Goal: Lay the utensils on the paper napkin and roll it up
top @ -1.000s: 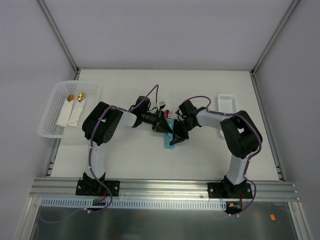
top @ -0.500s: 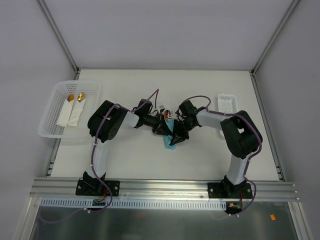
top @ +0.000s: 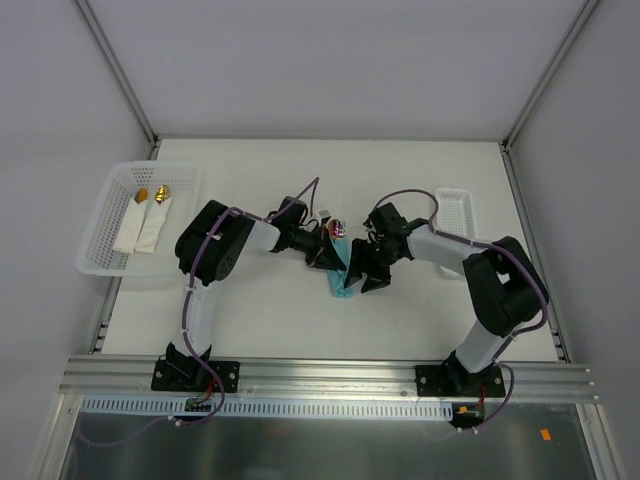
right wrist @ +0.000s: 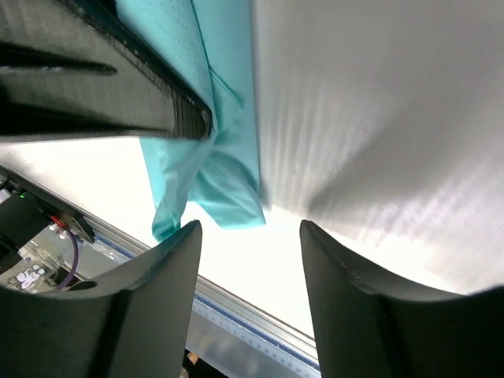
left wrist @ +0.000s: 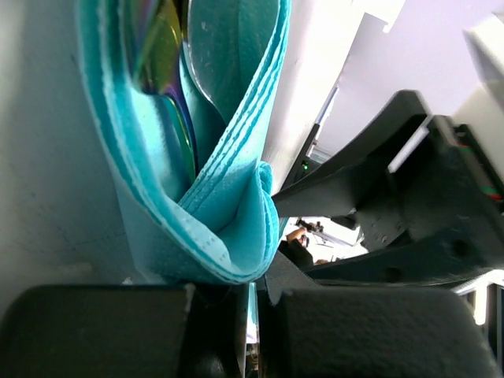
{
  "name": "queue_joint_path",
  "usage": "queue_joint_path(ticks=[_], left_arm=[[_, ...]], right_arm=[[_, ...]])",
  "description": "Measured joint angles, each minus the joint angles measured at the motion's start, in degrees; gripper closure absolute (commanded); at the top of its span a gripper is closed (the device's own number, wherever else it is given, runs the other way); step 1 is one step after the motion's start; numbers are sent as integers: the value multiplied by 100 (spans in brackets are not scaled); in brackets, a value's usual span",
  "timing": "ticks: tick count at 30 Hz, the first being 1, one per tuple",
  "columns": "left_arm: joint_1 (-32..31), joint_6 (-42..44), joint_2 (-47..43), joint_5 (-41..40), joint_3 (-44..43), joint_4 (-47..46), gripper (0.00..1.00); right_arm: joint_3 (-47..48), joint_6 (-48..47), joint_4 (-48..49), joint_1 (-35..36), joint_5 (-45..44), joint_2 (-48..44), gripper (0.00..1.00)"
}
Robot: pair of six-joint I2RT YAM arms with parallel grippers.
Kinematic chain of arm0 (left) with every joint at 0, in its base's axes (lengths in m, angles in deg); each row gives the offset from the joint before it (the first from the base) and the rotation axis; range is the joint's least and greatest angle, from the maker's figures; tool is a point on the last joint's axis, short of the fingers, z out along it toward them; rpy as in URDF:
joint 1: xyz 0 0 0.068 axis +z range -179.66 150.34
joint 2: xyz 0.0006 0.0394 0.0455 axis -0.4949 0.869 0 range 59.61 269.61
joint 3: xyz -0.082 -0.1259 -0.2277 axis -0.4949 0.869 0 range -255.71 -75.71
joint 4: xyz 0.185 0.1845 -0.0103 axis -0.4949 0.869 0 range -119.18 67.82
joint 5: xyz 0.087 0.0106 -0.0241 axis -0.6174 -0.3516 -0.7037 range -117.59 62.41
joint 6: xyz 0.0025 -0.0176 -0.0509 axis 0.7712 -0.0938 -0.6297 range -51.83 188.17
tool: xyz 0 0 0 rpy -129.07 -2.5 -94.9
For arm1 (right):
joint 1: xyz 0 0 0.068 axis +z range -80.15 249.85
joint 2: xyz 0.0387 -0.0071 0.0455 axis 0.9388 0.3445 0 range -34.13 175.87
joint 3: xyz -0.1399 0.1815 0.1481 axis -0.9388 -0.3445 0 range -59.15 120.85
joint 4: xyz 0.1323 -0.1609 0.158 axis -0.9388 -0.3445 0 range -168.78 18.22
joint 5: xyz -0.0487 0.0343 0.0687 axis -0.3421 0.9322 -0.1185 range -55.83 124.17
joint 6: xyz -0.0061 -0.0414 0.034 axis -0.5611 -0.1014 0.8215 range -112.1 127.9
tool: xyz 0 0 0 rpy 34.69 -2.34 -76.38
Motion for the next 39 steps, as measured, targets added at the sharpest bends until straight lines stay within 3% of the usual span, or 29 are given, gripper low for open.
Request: queue_joint_path(ticks=[4, 8, 12, 16, 21, 25, 35, 39], left_arm=[[-2, 87, -37, -81, -17, 109, 94], [-2, 164, -39, -85, -74, 221, 79], [-31, 175, -79, -37, -170, 280, 57], [-42, 188, -151, -35, -219, 278, 44], [-42, 186, -179, -9, -254, 275, 41], [-35, 186, -179, -20, -262, 275, 41], [-35, 205, -190, -61, -291, 273, 41], [-35, 319, -280, -94, -291, 306, 44]], right_arm=[[-170, -13, 0, -160, -68, -474, 38], [-173, 59, 205, -258, 17, -664, 35], [-155, 164, 411, -262, 149, -584, 34], [-31, 170, 516, -243, 188, -304, 34], [11, 109, 546, -225, 153, -66, 38], [42, 24, 564, -177, 164, 26, 50], [35, -131, 570, -111, 74, 101, 96], [-7, -146, 649, -114, 13, 107, 100]])
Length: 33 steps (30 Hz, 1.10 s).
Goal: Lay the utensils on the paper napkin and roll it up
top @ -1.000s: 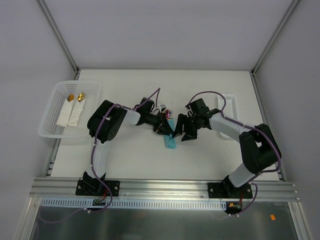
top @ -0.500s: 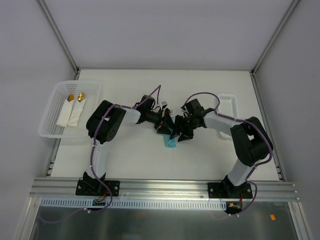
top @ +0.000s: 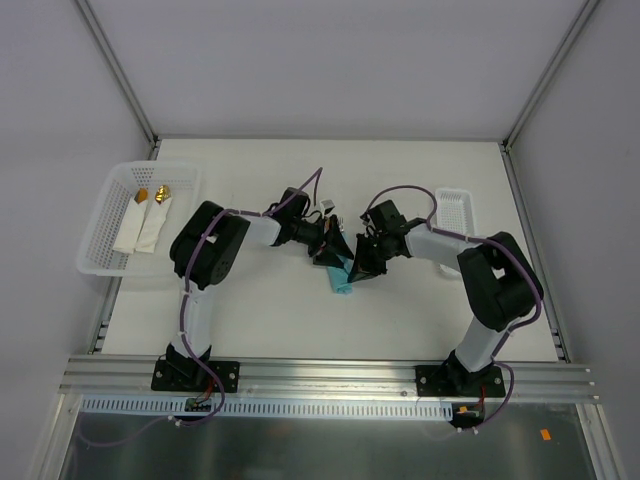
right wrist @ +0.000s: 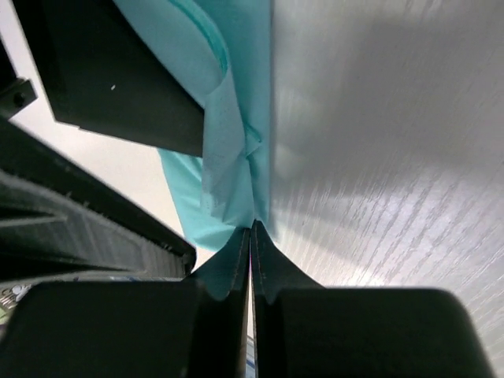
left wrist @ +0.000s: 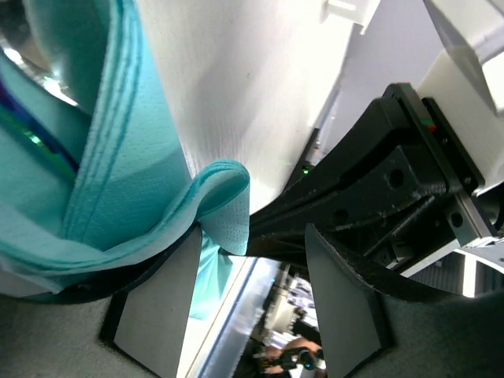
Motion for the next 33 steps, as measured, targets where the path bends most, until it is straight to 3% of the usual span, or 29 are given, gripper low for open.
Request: queue_joint_path(ticks=[11, 16, 23, 33], left_arm=[[120, 544, -890, -284, 168, 420, 52], [201, 706, -1239, -280, 205, 483, 62], [184, 767, -1185, -282, 216, 533, 75], [114, 750, -483, -439, 210, 505, 84]], right_arm=[[-111, 15, 175, -11, -201, 127, 100], [-111, 35, 188, -11, -188, 144, 100], [-111, 96, 197, -20, -157, 164, 100], [-111, 164, 229, -37, -76, 210, 100]])
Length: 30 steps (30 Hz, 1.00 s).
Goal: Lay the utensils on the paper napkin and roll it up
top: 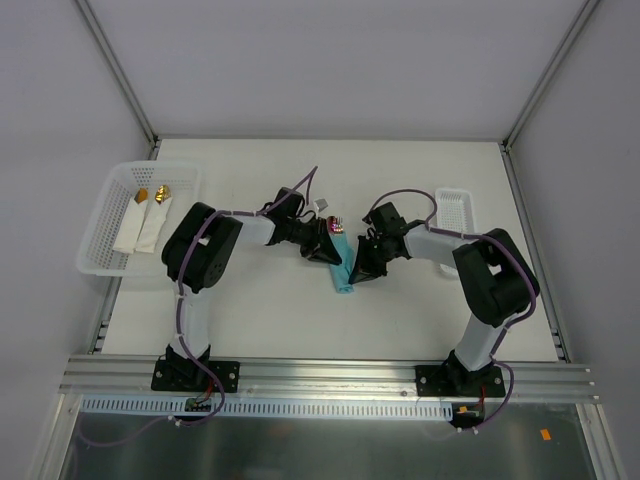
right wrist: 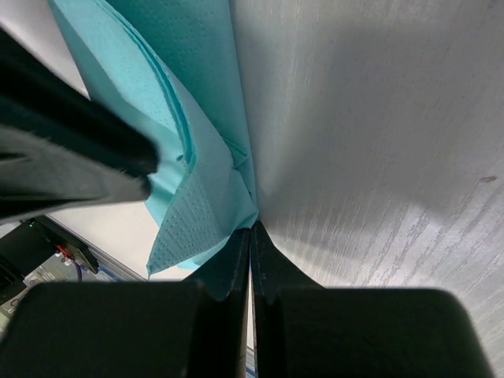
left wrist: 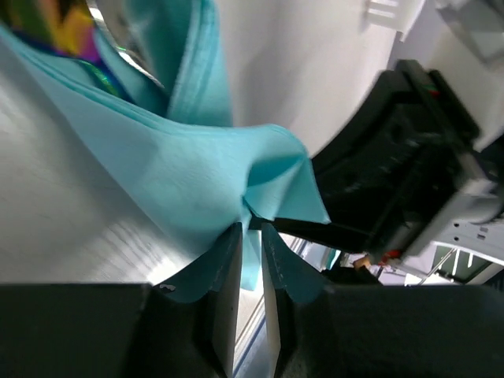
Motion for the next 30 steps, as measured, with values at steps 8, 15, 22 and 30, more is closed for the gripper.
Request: queue_joint_path(ticks=[8, 15, 22, 30], left_arm=[[0, -28, 398, -9, -238, 24, 89], [7, 15, 470, -118, -280, 219, 92], [7, 146, 472, -164, -341, 382, 92], [4, 199, 472, -223, -382, 492, 92]], right_arm=[[0, 11, 37, -4, 17, 7, 100], [-70, 83, 2, -74, -17, -162, 71], [-122, 85, -221, -483, -83, -1360, 72], [581, 240, -164, -365, -28, -1694, 74]])
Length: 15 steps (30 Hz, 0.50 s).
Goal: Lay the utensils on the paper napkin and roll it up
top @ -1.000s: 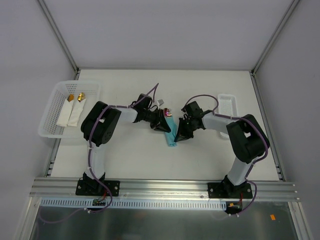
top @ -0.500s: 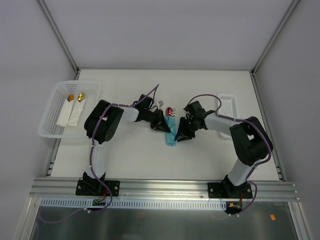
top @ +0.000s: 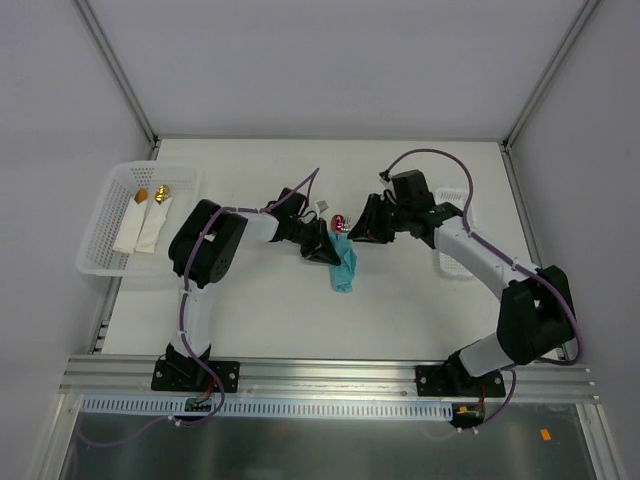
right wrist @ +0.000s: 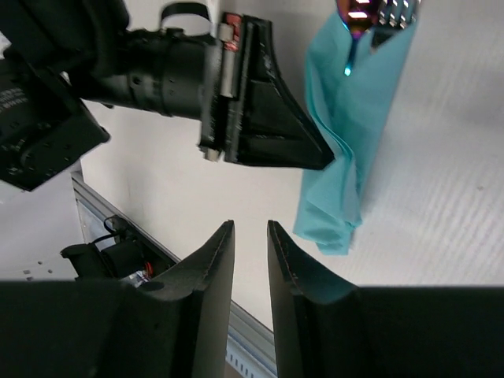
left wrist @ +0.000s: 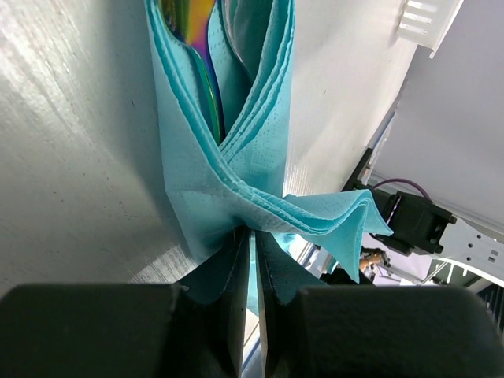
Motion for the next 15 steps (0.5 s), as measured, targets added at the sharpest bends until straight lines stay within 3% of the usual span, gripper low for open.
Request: queue_joint_path(ticks=[5, 9, 15], left_arm=[[-7, 17, 9, -20, -20, 22, 92], [-7, 20, 9, -20, -22, 31, 92], [-7, 28, 9, -20, -22, 35, 92]], right_arm=[[621, 63, 90, 223, -48, 640, 68], [706, 17, 87, 260, -118, 1191, 55], [706, -203, -133, 249, -151, 1808, 54]])
